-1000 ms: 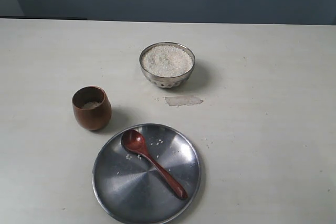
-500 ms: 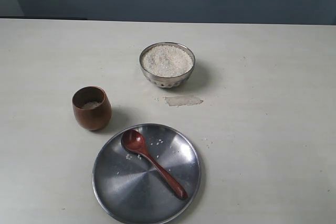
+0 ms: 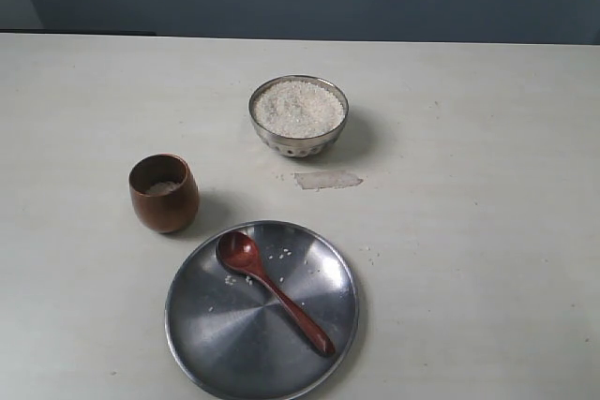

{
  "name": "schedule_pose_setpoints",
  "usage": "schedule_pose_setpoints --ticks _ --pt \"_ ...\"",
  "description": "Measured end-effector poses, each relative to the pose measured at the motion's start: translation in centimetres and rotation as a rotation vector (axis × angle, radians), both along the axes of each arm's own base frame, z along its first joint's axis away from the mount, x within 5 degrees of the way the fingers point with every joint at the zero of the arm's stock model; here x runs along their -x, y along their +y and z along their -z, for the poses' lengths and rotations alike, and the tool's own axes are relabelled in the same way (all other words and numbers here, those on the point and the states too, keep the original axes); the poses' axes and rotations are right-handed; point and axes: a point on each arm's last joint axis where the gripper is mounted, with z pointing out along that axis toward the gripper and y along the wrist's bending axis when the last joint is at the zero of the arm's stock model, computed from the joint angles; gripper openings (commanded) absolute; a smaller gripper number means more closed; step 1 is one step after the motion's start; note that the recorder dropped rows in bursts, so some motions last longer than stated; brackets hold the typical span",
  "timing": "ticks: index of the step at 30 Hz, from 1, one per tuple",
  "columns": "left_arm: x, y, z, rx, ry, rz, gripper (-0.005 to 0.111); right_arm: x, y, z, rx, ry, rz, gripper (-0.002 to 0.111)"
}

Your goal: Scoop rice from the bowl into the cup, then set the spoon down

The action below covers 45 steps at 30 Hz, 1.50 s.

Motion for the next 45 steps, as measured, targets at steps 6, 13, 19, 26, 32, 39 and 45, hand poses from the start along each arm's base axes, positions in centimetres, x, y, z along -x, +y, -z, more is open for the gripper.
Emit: schedule_pose_setpoints --ticks 6,13,19,26,32,39,45 --pt "0.0 0.0 0.0 0.0 0.0 0.0 0.0 -0.1 0.1 0.8 -0.008 -0.009 -0.004 0.0" --pt "0.0 0.0 0.0 0.0 0.0 0.0 0.0 -0.1 0.1 1.5 -0.013 -0.019 -0.008 0.0" --pt "0.0 0.0 0.0 0.0 0.0 0.0 0.0 -0.1 0.1 1.4 -0.033 -0.035 -0.002 0.0" --pt "0.0 0.0 0.0 0.0 0.0 0.0 0.0 -0.2 0.2 1.3 -0.062 -0.046 0.003 0.0" --pt "0.0 0.0 0.0 0.0 0.0 0.0 0.0 -0.2 0.3 1.2 -0.092 -0.07 0.005 0.0" --pt "0.0 0.0 0.0 0.0 0.0 0.0 0.0 -0.3 0.4 1.2 -0.126 -0.08 0.009 0.0" --pt "0.0 0.0 0.0 0.0 0.0 0.0 0.0 -0.3 0.4 1.2 -0.163 -0.086 0.015 0.0"
